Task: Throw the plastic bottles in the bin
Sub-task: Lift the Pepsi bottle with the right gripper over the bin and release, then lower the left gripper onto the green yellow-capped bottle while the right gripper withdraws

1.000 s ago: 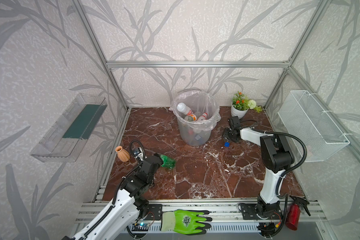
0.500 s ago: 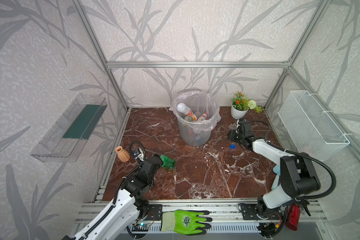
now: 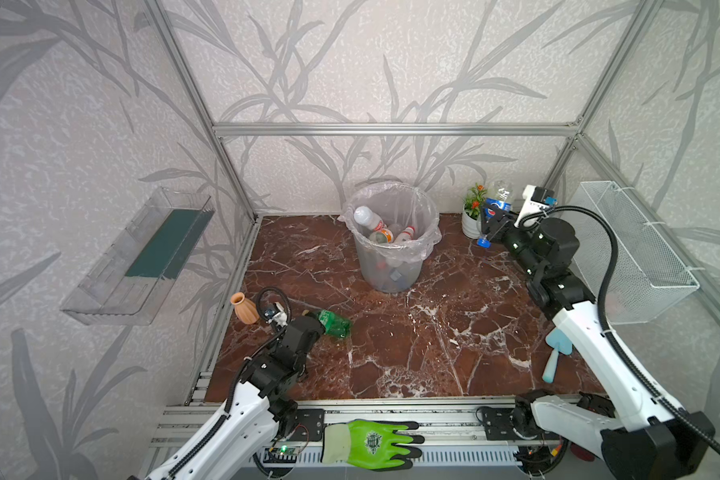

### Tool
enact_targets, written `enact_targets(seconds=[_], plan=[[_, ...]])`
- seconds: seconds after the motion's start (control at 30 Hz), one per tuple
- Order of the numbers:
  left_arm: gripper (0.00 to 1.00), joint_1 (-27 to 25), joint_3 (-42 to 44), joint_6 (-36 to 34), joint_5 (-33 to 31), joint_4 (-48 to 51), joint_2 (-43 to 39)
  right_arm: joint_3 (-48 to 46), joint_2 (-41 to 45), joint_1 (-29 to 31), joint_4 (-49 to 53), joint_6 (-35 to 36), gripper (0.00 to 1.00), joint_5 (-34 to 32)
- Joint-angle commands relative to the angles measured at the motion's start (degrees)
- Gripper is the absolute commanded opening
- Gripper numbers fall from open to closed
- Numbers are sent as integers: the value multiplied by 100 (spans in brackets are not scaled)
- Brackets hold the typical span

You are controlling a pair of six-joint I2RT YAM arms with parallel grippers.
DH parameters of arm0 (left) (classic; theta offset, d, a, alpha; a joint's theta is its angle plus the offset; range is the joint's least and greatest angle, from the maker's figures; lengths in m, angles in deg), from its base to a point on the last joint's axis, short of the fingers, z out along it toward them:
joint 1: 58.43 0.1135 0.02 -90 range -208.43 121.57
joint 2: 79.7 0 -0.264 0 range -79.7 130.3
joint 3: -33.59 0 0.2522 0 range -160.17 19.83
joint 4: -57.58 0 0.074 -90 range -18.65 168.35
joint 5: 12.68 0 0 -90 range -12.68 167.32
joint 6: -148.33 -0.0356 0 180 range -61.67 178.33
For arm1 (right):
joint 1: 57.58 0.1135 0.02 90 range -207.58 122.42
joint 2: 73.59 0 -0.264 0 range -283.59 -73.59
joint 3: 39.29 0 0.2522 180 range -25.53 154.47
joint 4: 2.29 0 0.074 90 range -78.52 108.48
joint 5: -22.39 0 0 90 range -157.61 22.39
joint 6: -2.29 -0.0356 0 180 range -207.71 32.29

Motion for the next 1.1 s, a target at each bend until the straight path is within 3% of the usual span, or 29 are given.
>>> enact_targets(seconds=[0.0,0.07,0.13,0.2,0.27,0.4,0.77,1.07], plan=[[99,24,-6,135,65,165,-3,1067,-1048,704,618,291,57,554],[99,26,-9,124,134,179,-3,2310,-1822,984,1738,644,67,493],[99,23,-13,123,178,248,-12,2848,-2176,982,2176,577,76,340],[99,21,-34,131,188,321,-36,2843,-2163,924,2144,508,88,61],[99,24,-50,122,187,398,-77,2604,-1981,879,1993,484,92,-84],[99,21,-50,-12,377,383,-200,1940,-1395,760,1716,522,96,-304],[99,9,223,818,1523,-69,-78,-421,341,32,1238,513,97,-484],[99,11,587,1226,1616,-801,250,-2913,1643,-826,826,74,97,-495]])
